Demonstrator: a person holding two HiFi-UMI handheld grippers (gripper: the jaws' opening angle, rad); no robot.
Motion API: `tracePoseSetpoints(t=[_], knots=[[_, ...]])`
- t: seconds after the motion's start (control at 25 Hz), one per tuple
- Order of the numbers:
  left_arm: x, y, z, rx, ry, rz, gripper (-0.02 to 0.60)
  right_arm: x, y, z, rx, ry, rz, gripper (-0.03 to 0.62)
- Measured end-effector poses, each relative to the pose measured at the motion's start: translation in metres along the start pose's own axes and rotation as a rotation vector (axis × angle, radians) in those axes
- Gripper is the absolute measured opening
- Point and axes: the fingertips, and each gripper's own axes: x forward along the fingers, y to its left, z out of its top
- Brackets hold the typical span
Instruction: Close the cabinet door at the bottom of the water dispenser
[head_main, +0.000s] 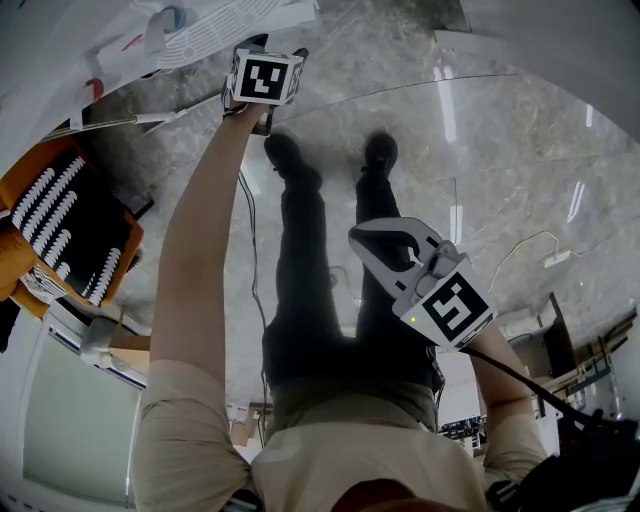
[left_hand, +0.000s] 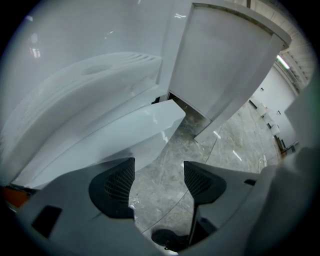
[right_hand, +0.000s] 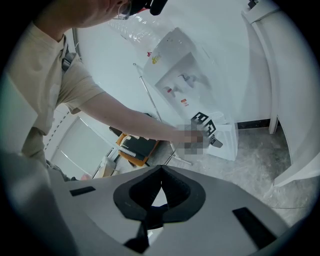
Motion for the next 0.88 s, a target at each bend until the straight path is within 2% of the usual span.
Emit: tracePoseSetpoints(t=[0.36, 0.88], knots=[[-0.002, 0.012, 0.010, -0.009, -0.028, 0.022, 0.287, 0.004, 0.005, -0.004, -0.010, 0.025, 0.023, 0.014], [0.002, 0.027, 0.009, -0.040, -0.041, 0.056, 0.287, 0.004, 0.001, -0.004, -0.005, 0.030, -0.001, 0.014]])
